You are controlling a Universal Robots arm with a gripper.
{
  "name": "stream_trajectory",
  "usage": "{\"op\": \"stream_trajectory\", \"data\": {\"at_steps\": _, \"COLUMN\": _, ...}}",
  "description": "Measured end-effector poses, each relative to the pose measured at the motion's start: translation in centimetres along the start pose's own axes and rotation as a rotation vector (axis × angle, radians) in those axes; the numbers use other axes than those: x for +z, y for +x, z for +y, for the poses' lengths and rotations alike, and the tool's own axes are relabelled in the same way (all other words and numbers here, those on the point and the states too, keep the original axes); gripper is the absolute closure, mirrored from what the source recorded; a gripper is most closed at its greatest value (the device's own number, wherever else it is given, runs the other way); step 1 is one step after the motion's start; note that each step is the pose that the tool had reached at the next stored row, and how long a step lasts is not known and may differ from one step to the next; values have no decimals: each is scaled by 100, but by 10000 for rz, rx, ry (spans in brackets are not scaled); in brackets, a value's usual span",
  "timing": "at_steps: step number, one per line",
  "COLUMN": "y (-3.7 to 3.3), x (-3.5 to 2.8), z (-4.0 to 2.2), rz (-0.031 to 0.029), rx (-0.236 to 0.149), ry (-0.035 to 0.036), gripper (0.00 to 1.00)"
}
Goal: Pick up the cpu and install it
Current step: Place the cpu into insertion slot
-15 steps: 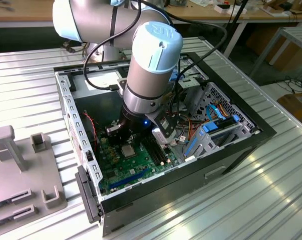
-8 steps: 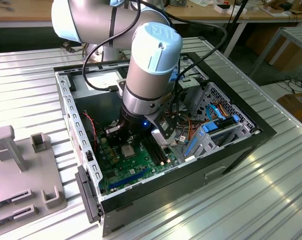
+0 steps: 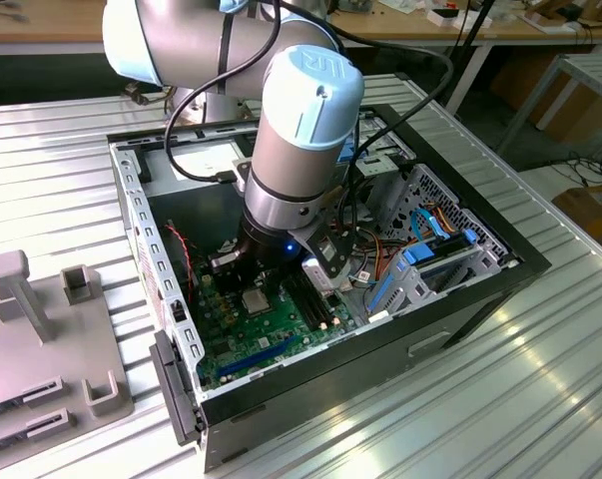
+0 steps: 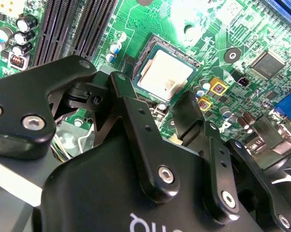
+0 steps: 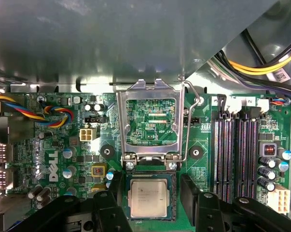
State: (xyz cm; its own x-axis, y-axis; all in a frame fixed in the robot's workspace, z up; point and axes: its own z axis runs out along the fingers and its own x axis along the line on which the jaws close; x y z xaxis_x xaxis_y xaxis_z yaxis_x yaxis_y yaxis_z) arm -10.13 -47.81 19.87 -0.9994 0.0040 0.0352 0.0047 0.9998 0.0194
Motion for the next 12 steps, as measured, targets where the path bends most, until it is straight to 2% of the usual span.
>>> {"op": "stream_trajectory", "data": {"at_steps": 3, "y": 0, "x": 0, "z": 0, "rz": 2, "rx": 2, "ry": 2, "gripper": 42}}
{"op": "stream_trajectory", "data": {"at_steps": 4, "y": 0, "x": 0, "z": 0, "rz": 1, "rx": 2, "ry": 1, "gripper": 49}}
{"op": "stream_trajectory", "data": {"at_steps": 12, "y": -2, "x": -11, "z": 1, "rz": 7, "rx": 0, "ry": -3, "gripper": 49}}
